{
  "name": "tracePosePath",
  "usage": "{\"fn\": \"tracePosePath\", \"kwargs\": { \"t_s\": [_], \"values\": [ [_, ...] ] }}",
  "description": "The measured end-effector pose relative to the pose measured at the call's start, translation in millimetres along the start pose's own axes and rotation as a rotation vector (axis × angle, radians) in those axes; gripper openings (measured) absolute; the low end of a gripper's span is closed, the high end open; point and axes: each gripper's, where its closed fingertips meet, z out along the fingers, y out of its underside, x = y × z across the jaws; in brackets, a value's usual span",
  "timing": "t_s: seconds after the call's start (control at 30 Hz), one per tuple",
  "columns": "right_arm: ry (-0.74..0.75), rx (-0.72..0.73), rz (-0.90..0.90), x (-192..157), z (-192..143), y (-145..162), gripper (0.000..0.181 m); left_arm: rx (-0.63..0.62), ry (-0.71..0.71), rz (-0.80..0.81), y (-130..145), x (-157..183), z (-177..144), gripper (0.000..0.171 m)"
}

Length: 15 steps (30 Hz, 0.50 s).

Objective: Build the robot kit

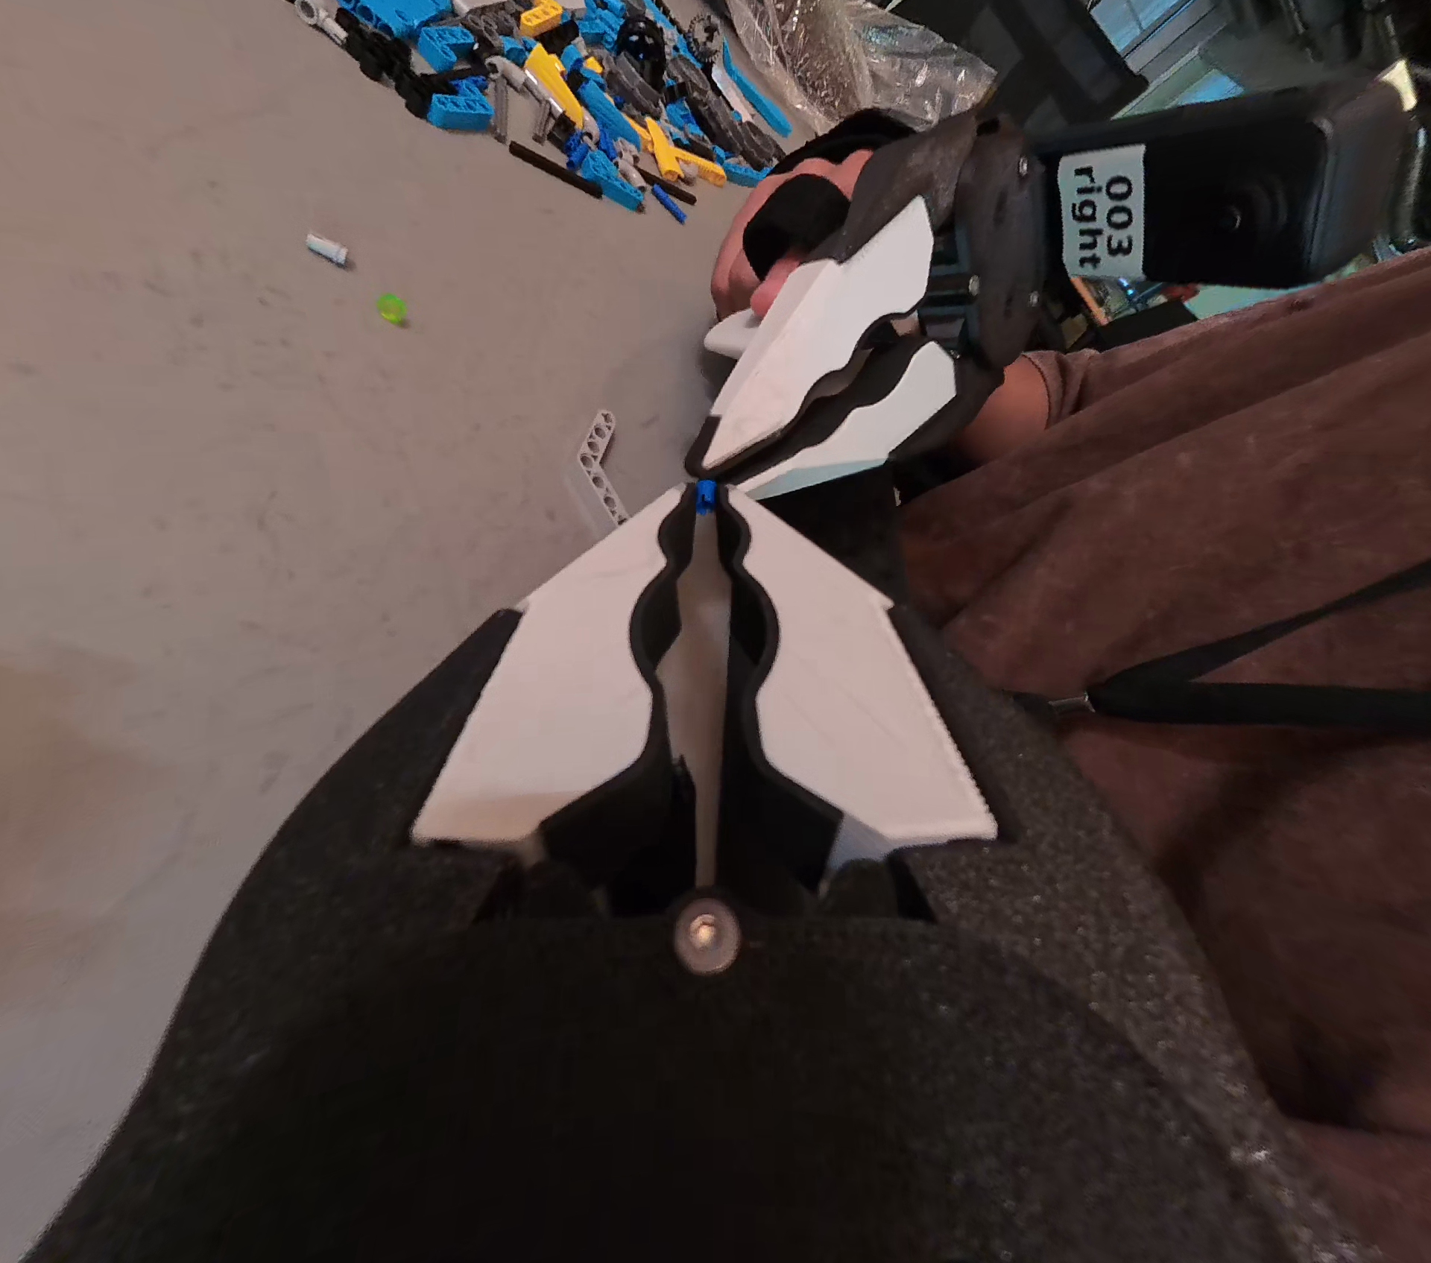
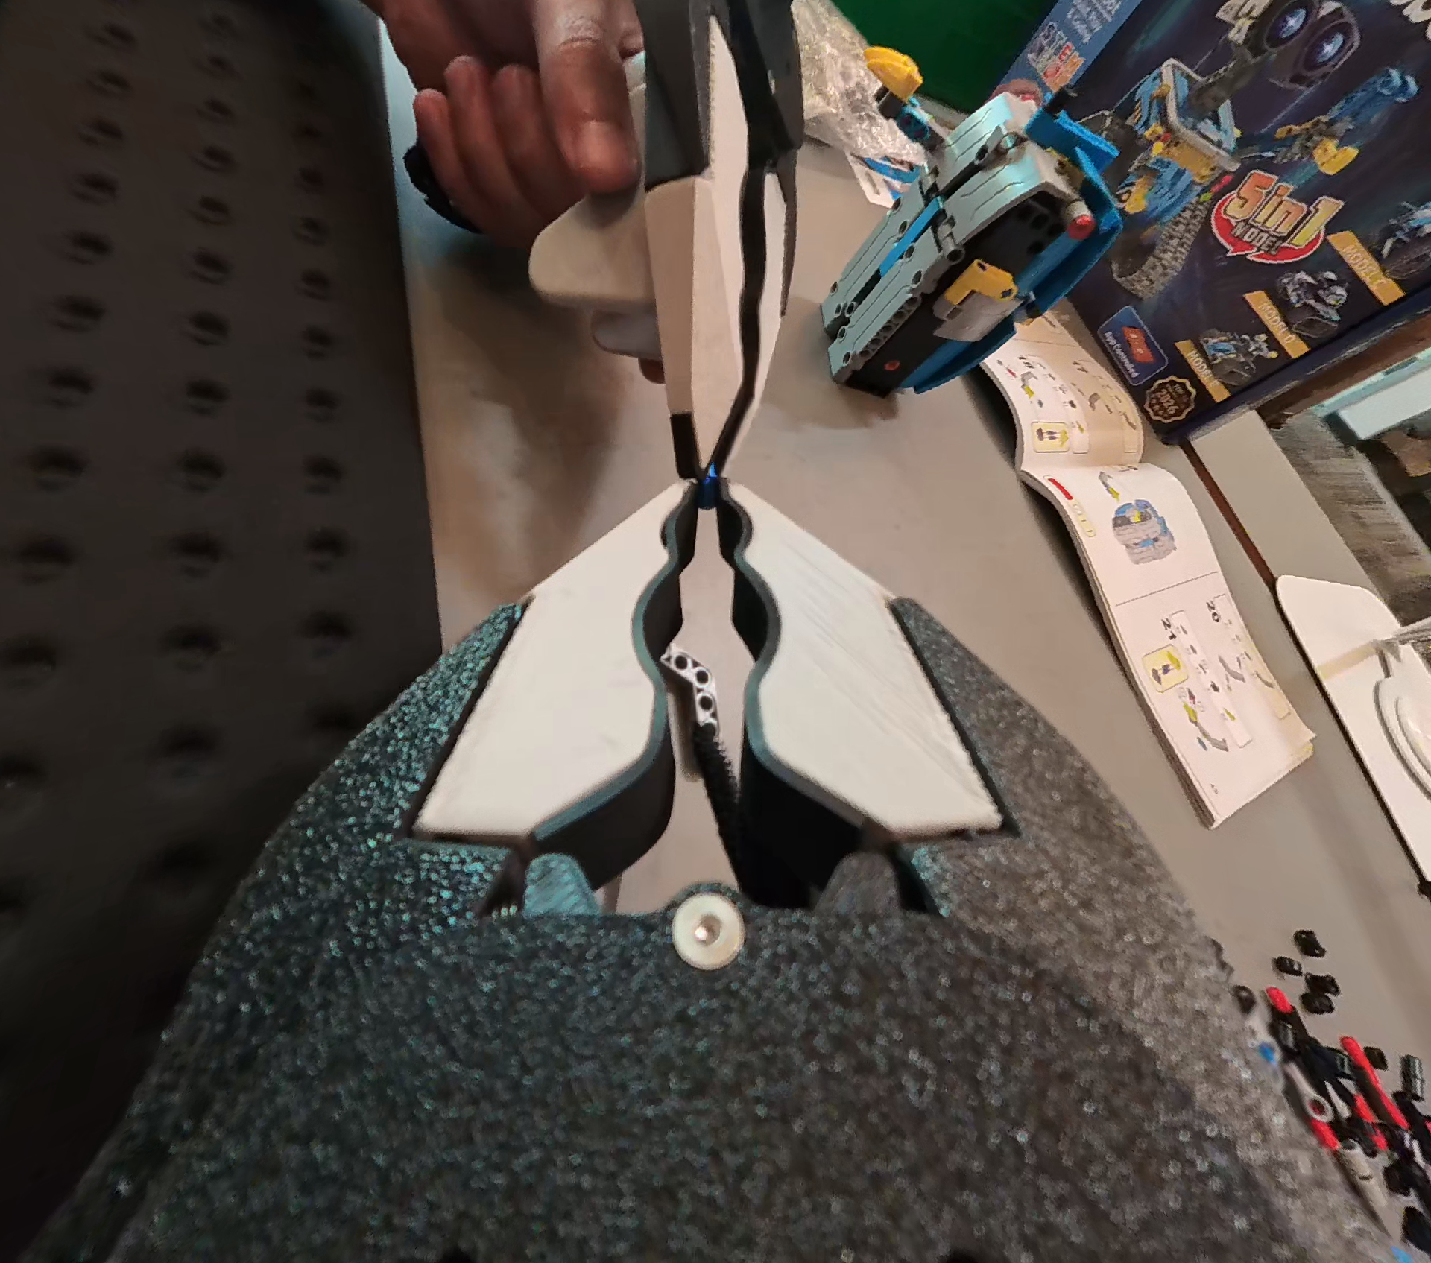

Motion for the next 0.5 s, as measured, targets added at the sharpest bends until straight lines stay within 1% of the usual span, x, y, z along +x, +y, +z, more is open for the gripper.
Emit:
{"fn": "tracePosePath", "kwargs": {
  "t_s": [0.13, 0.17, 0.2, 0.23, 0.3, 0.37, 0.4, 0.5],
  "values": [
    [-0.025, 0.002, 0.020, -4, 0, 2, 0.005, -0.034, -0.023, 0.039, 4, 0, 1, 0.004],
    [-0.043, -0.005, 0.044, -4, -3, 5, 0.005, -0.045, -0.048, 0.061, 5, -2, 1, 0.004],
    [-0.059, -0.034, 0.070, -1, -7, 13, 0.011, -0.059, -0.094, 0.095, 6, -6, 1, 0.004],
    [-0.090, -0.078, 0.116, 2, -13, 26, 0.022, -0.081, -0.142, 0.140, 9, -10, 2, 0.004],
    [-0.183, -0.141, 0.284, 5, -24, 52, 0.035, -0.128, -0.203, 0.229, 13, -10, 8, 0.004],
    [-0.251, -0.147, 0.411, 6, -30, 64, 0.038, -0.150, -0.227, 0.274, 12, -5, 19, 0.004],
    [-0.265, -0.158, 0.424, 4, -30, 67, 0.036, -0.152, -0.244, 0.294, 9, -4, 24, 0.004],
    [-0.250, -0.195, 0.380, 2, -25, 72, 0.023, -0.186, -0.308, 0.343, 6, -12, 33, 0.004]
  ]
}}
